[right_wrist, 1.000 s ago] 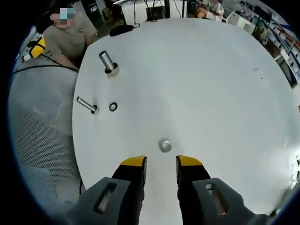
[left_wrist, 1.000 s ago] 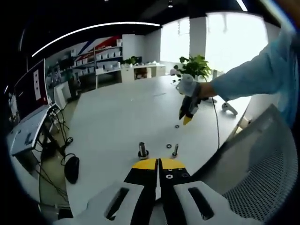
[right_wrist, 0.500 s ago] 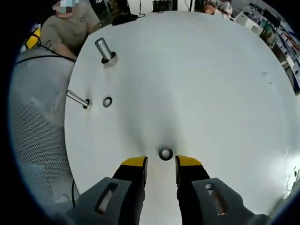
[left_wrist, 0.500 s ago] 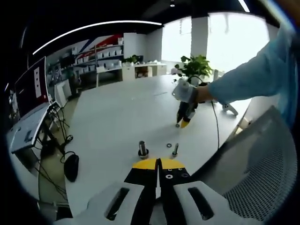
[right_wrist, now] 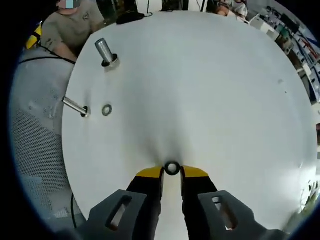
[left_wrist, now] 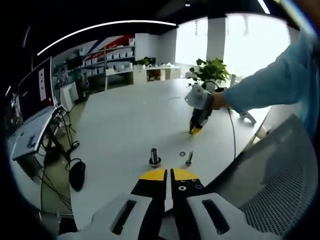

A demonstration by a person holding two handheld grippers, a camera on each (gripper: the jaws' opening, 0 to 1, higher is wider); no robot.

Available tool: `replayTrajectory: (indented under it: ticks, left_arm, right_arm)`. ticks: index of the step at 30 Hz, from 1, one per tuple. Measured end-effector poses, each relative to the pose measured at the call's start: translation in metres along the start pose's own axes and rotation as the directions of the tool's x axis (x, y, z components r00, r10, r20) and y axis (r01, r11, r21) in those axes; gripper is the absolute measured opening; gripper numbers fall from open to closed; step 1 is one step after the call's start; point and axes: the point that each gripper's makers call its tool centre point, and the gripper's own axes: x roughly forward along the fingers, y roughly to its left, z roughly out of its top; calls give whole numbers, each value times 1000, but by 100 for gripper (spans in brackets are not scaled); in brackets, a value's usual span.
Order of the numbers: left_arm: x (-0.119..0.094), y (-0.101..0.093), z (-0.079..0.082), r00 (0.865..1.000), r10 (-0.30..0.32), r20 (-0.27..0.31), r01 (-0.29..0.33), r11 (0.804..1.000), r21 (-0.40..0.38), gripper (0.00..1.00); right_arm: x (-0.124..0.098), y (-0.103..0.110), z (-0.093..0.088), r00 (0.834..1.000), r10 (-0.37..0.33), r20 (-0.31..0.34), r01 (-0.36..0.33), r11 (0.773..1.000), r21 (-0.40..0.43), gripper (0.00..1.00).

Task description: Place the washer onto the threaded stud by aligning its center hole with the stud, sliding it down to the base, and recovering from edge contact or off-axis alignment until the washer reaches the visible bottom stop.

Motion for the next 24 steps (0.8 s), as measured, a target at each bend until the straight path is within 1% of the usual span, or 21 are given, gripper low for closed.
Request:
replayTrajectory:
  ticks: [5,9,14,17,20,24]
  left_arm:
    - [0,0,0,1000,-2,1,2,1000,0,0]
    - [0,-1,0,1000,-3,1,3,1000,1,0]
    - [0,-1,0,1000,-4,2,4,1000,6,0]
    - [0,1,-2,1000,5,-12,-5,1000,4,0]
    - [0,-1,0,1000,-3,-1,3,1000,10,0]
    - [0,-2,0,1000,-7,-1,7,1000,15,0]
  right_arm:
    - [-1,1,0,1000,-2,14,2,1000,4,15]
    - [-2,-1,-3,1000,-19,3,19,1000,-8,15]
    - [-10,-3,-6,999,-30,23,30,999,24,15]
    - [-18,-1,-3,998,-35,48,33,999,29,15]
    - [-28,5,4,996,-41,80,38,999,34,15]
    - [-37,7,11,993,-63,99,61,998,21,15]
